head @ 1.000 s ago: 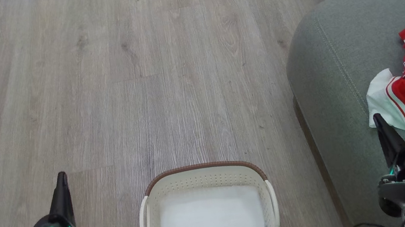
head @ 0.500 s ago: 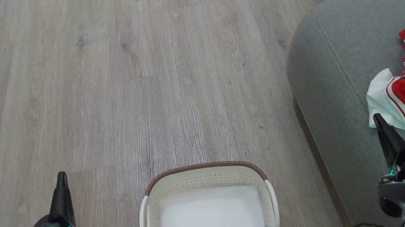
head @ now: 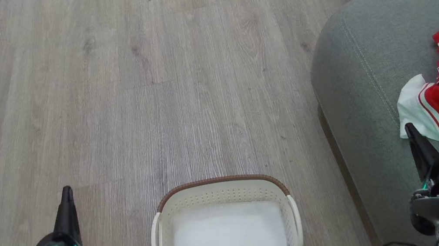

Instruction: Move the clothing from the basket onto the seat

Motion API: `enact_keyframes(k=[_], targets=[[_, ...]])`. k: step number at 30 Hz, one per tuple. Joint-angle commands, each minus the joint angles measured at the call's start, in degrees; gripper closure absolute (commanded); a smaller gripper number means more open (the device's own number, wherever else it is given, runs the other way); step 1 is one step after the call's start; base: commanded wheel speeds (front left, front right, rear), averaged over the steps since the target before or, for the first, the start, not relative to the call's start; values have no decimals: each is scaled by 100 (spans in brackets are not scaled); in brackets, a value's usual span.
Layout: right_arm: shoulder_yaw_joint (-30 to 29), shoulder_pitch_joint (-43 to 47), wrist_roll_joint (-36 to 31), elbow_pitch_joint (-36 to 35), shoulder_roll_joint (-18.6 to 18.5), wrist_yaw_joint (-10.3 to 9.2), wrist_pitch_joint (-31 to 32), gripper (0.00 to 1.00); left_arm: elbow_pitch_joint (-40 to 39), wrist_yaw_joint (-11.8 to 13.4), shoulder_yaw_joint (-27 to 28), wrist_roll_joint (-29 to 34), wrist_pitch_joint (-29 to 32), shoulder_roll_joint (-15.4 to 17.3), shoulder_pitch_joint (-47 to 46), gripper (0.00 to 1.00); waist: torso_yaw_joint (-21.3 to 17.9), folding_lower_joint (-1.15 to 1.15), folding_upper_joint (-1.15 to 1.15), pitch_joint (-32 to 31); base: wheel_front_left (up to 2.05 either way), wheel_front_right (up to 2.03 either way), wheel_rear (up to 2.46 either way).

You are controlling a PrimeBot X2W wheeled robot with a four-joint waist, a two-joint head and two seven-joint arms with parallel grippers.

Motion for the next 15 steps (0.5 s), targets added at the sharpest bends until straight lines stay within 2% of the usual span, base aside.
enact_keyframes(k=[1, 15], targets=[[100, -290, -29, -187, 33, -1, 47, 100, -207, -38, 209, -14, 44, 45, -283, 100, 0, 0, 0, 0, 0, 0, 0], [90, -290, -37, -186, 40, -1, 54, 100, -207, -38, 209, -14, 44, 45, -283, 100, 0, 0, 0, 0, 0, 0, 0]])
